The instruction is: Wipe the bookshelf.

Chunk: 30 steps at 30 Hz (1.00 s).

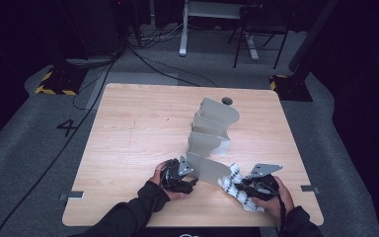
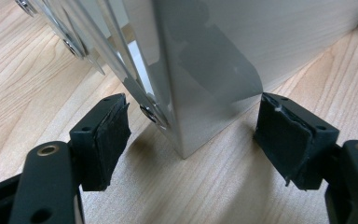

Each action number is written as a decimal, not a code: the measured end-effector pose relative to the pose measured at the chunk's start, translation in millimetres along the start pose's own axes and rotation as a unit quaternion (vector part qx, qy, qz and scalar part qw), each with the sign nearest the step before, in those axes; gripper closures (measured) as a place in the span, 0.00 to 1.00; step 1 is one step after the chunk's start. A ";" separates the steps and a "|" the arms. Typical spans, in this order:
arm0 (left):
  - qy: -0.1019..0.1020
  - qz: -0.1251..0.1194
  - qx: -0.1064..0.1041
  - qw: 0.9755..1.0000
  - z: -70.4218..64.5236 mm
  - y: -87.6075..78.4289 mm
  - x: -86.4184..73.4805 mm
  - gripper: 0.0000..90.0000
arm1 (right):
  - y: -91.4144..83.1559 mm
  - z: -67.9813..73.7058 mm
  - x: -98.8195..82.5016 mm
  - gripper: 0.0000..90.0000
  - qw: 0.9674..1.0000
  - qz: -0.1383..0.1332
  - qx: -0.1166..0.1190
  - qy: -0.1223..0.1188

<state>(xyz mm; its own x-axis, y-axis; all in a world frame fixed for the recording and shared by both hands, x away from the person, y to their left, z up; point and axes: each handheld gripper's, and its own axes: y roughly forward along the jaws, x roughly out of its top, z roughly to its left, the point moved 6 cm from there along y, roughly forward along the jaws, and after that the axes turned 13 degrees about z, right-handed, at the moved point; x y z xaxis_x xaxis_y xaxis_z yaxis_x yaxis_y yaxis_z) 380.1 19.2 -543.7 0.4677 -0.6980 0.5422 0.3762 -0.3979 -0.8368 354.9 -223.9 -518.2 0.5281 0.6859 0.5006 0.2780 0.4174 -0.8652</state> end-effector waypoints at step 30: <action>0.009 0.018 -0.055 0.998 27.5 -51.1 -88.8 0.19 | -74.2 96.4 74.5 0.86 0.966 -0.196 -0.088 -0.143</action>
<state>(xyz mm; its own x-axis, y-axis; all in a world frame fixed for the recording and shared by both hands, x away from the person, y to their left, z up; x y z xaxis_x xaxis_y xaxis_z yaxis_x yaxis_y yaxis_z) 341.3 117.9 -546.9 0.4653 -0.7229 0.5108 0.2687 -0.4345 -0.8597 296.2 -146.3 -413.8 0.1181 0.6438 0.7560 0.5575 0.5871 -0.5870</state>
